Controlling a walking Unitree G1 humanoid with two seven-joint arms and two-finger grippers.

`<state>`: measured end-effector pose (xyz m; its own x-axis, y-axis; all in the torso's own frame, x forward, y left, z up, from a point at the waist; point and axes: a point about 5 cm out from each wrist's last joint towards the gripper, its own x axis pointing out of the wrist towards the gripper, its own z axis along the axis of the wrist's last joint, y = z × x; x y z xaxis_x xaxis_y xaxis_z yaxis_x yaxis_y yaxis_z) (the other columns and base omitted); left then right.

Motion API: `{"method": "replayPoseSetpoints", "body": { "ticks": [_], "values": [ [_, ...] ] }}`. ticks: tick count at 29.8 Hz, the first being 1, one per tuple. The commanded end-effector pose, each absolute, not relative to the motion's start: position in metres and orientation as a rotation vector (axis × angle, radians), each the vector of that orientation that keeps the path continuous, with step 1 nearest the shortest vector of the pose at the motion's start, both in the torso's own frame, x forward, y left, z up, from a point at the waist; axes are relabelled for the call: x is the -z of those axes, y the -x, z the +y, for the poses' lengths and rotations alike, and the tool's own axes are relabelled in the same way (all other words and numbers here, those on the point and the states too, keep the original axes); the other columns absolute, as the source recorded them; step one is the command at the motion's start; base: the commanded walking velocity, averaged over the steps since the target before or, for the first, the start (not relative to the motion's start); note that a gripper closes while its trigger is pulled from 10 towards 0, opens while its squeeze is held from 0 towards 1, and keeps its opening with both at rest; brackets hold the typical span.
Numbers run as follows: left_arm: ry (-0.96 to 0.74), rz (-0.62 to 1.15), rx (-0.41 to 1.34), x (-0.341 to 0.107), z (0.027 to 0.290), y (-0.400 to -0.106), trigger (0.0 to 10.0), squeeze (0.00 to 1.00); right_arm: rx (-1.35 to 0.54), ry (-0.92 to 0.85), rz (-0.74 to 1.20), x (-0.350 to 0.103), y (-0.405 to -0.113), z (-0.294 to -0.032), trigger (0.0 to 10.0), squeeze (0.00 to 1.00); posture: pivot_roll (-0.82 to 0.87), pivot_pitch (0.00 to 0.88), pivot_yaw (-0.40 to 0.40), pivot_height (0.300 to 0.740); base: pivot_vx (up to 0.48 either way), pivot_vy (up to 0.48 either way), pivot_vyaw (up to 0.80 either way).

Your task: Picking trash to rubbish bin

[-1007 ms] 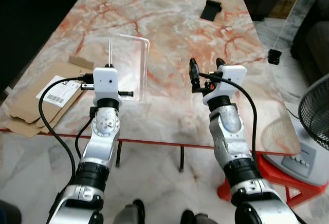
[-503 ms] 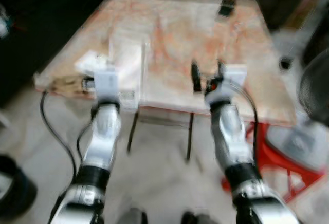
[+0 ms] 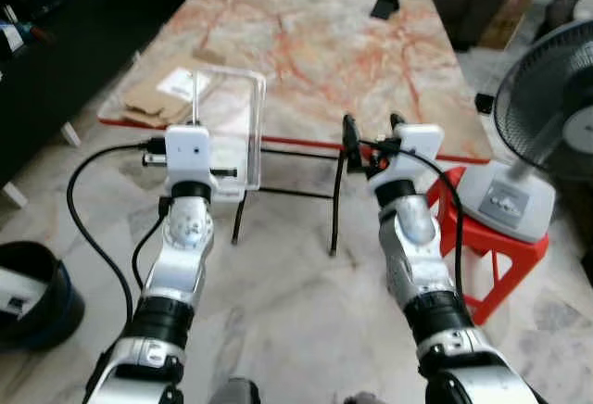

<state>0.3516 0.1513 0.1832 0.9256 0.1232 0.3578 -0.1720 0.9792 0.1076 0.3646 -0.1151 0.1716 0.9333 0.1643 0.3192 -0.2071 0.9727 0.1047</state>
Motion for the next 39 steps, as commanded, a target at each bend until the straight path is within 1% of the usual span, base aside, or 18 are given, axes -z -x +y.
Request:
{"method": "replayPoseSetpoints", "body": {
  "ticks": [1, 2, 4, 6, 7, 11, 12, 14, 18, 19, 22, 26, 29, 33, 35, 39],
  "values": [
    [-0.158, -0.257, -0.150, -0.159, 0.158, -0.350, 10.0, 0.00, -0.185, -0.138, -0.242, -0.154, -0.363, -0.117, 10.0, 0.00, 0.10, 0.161, -0.029, 0.740, 0.000, 0.000, 0.00],
    [-0.158, -0.257, -0.150, -0.159, 0.158, -0.350, 10.0, 0.00, -0.185, -0.138, -0.242, -0.154, -0.363, -0.117, 10.0, 0.00, 0.10, 0.161, -0.029, 0.740, 0.000, 0.000, 0.00],
    [-0.110, -0.143, -0.123, -0.132, 0.164, -0.347, 10.0, 0.00, -0.184, -0.146, -0.154, -0.132, -0.360, -0.120, 10.0, 0.00, 0.10, 0.164, -0.031, 0.740, 0.000, 0.000, 0.00],
    [-0.098, -0.103, -0.120, -0.123, 0.166, -0.345, 10.0, 0.00, -0.183, -0.155, -0.113, -0.123, -0.358, -0.121, 10.0, 0.00, 0.10, 0.164, -0.031, 0.740, 0.000, 0.000, 0.00],
    [-0.090, -0.059, -0.124, -0.110, 0.171, -0.342, 10.0, 0.00, -0.187, -0.166, -0.053, -0.109, -0.355, -0.121, 10.0, 0.00, 0.11, 0.165, -0.034, 0.740, 0.000, 0.000, 0.00],
    [-0.082, -0.021, -0.127, -0.100, 0.174, -0.339, 10.0, 0.00, -0.193, -0.175, 0.000, -0.097, -0.351, -0.121, 10.0, 0.00, 0.11, 0.165, -0.034, 0.740, 0.000, 0.000, 0.00],
    [-0.113, 0.143, -0.115, -0.061, 0.184, -0.323, 10.0, 0.00, -0.160, -0.171, 0.180, -0.055, -0.333, -0.130, 10.0, 0.00, 0.10, 0.173, -0.039, 0.740, 0.000, 0.000, 0.00],
    [-0.135, 0.285, -0.116, -0.028, 0.195, -0.304, 10.0, 0.00, -0.134, -0.142, 0.340, -0.021, -0.312, -0.137, 10.0, 0.00, 0.10, 0.172, -0.038, 0.740, 0.000, 0.000, 0.00],
    [-0.142, 0.503, -0.185, 0.014, 0.216, -0.268, 10.0, 0.00, -0.101, -0.082, 0.566, 0.023, -0.273, -0.148, 10.0, 0.00, 0.10, 0.176, -0.034, 0.740, 0.000, 0.000, 0.00],
    [-0.146, 0.533, -0.192, 0.019, 0.219, -0.262, 10.0, 0.00, -0.098, -0.085, 0.594, 0.028, -0.268, -0.149, 10.0, 0.00, 0.10, 0.177, -0.034, 0.740, 0.000, 0.000, 0.00],
    [-0.145, 0.683, -0.248, 0.045, 0.233, -0.227, 10.0, 0.00, -0.077, -0.059, 0.738, 0.054, -0.236, -0.158, 10.0, 0.00, 0.10, 0.180, -0.037, 0.740, 0.000, 0.000, 0.00],
    [-0.114, 0.757, -0.323, 0.057, 0.245, -0.203, 10.0, 0.00, -0.046, -0.064, 0.823, 0.068, -0.214, -0.164, 10.0, 0.00, 0.11, 0.180, -0.038, 0.740, 0.000, 0.000, 0.00],
    [-0.112, 0.805, -0.331, 0.064, 0.248, -0.191, 10.0, 0.00, -0.052, -0.048, 0.870, 0.075, -0.203, -0.163, 10.0, 0.00, 0.10, 0.170, -0.030, 0.740, 0.000, 0.000, 0.00],
    [-0.128, 0.857, -0.314, 0.071, 0.244, -0.181, 10.0, 0.00, -0.044, -0.026, 0.892, 0.078, -0.197, -0.165, 10.0, 0.00, 0.10, 0.160, -0.017, 0.740, 0.000, 0.000, 0.00],
    [-0.147, 0.875, -0.292, 0.074, 0.241, -0.178, 10.0, 0.00, -0.034, -0.048, 0.898, 0.079, -0.195, -0.165, 10.0, 0.00, 0.10, 0.158, -0.020, 0.740, 0.000, 0.000, 0.00],
    [-0.150, 0.874, -0.285, 0.075, 0.238, -0.177, 10.0, 0.00, -0.072, -0.001, 0.896, 0.079, -0.195, -0.161, 10.0, 0.00, 0.10, 0.153, -0.025, 0.740, 0.000, 0.000, 0.73]
  ]
}}
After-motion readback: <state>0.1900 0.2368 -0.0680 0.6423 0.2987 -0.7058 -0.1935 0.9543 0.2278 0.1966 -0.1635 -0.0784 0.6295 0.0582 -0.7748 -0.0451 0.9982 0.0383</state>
